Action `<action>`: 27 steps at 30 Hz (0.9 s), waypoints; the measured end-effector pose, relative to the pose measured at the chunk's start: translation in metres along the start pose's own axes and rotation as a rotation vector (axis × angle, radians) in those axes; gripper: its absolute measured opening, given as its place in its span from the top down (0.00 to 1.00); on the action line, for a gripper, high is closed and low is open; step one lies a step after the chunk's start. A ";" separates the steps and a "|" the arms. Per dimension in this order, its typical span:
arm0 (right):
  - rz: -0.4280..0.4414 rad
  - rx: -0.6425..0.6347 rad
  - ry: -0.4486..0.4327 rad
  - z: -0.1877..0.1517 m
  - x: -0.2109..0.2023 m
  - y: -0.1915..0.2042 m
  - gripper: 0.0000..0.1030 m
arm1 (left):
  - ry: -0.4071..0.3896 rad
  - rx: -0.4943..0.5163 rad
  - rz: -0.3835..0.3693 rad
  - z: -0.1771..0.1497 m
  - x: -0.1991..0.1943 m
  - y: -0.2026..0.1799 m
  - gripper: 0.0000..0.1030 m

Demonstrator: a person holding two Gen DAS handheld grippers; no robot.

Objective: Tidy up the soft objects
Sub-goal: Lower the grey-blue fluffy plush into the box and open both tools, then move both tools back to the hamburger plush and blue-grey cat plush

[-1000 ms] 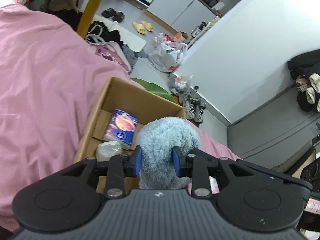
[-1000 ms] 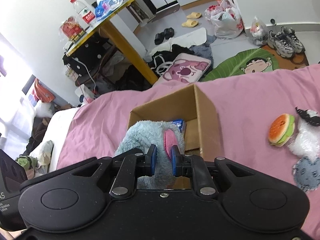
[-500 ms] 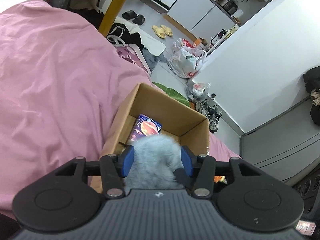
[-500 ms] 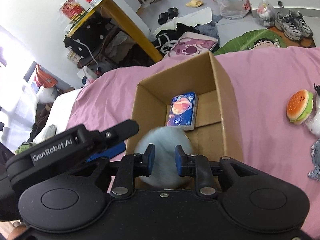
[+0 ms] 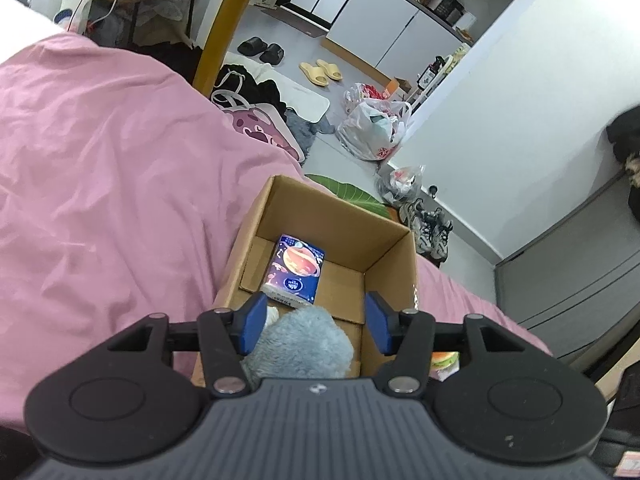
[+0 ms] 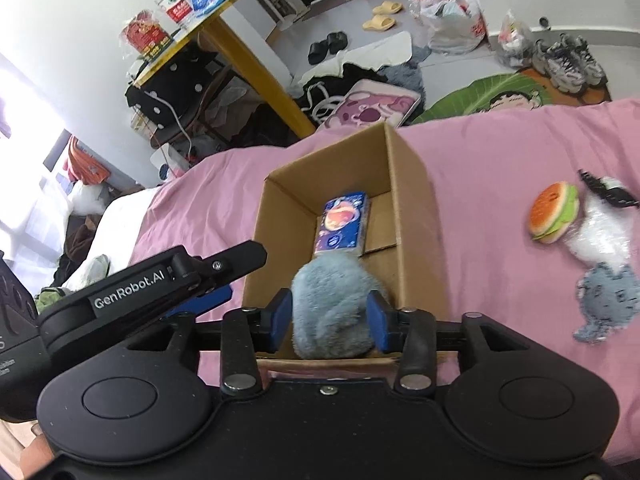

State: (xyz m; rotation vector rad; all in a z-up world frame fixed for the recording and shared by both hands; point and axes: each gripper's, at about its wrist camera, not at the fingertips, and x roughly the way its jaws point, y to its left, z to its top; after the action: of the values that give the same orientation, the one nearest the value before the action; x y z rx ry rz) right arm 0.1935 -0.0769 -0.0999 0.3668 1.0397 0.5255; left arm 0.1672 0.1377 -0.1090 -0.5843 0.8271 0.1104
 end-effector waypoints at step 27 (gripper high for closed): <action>-0.065 0.053 -0.146 -0.010 -0.062 -0.066 0.28 | 0.047 0.190 0.078 -0.028 -0.014 -0.061 0.12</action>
State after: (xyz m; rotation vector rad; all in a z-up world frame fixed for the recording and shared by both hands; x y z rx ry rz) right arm 0.1760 -0.1661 -0.0949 0.4113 0.9221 0.4072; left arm 0.1583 0.0735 -0.0870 -0.3770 0.8954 0.0884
